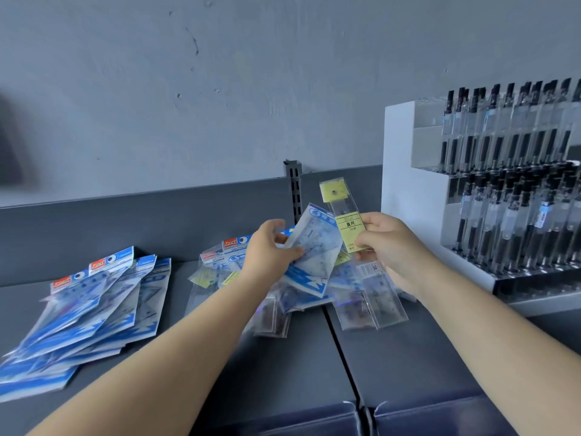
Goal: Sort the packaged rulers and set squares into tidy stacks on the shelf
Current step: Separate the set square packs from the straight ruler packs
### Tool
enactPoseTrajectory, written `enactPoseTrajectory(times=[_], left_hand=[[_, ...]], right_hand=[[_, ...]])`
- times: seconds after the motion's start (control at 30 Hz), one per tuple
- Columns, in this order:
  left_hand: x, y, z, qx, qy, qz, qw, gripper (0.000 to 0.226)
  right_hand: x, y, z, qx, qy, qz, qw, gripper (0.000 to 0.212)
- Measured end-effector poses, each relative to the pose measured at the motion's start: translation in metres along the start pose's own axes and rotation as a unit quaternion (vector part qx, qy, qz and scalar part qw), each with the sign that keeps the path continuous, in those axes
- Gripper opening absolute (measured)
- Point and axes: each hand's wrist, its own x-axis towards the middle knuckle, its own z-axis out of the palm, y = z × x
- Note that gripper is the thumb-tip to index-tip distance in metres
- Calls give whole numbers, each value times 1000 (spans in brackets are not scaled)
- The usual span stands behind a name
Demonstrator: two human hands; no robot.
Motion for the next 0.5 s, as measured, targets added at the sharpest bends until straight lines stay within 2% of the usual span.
enactPoseTrajectory(times=[0.1, 0.2, 0.5], left_hand=[[-8, 3, -19, -71, 8, -18, 997, 39], [-14, 2, -47, -92, 30, -29, 995, 17], [-46, -37, -161, -184, 123, -82, 972, 35]], right_hand=[[-6, -12, 13, 15, -23, -15, 1000, 35], [-10, -23, 34, 12, -35, -28, 999, 37], [-32, -46, 143, 28, -67, -3, 997, 34]])
